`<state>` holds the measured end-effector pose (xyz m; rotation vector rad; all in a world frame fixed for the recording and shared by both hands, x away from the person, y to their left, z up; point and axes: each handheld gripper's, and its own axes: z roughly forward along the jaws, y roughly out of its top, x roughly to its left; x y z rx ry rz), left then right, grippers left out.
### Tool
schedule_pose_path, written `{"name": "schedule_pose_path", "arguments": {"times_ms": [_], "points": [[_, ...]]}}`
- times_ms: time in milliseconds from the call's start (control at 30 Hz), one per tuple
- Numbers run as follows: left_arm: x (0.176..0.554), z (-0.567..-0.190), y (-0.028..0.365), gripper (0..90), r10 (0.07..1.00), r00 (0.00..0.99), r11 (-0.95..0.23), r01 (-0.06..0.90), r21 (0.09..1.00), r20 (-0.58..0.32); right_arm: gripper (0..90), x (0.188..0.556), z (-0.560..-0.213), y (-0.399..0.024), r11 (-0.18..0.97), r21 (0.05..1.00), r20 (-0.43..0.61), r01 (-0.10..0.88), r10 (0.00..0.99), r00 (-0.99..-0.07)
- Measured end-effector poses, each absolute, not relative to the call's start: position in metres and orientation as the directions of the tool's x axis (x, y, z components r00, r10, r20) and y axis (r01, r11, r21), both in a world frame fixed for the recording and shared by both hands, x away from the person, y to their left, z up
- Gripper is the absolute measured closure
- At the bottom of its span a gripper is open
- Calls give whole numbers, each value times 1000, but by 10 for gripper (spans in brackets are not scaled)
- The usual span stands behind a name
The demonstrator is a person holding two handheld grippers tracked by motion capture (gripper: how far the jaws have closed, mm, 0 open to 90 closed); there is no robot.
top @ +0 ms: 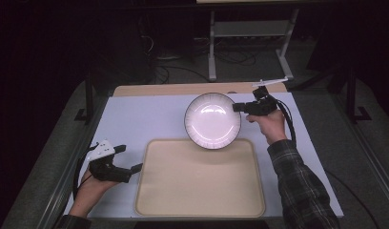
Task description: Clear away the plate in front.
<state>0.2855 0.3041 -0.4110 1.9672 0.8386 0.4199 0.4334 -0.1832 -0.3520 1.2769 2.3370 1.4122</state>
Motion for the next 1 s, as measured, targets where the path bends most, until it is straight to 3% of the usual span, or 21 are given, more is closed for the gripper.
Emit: {"name": "schedule_pose_path", "arguments": {"times_ms": [667, 1000], "points": [[285, -411, 304, 15, 706, 707, -339, 388, 857, -41, 853, 373, -372, -146, 345, 762, 269, 548, 601, -752], [285, -411, 304, 16, 706, 707, -340, 388, 856, -40, 851, 358, -387, -139, 399, 728, 271, 558, 579, -769]]}}
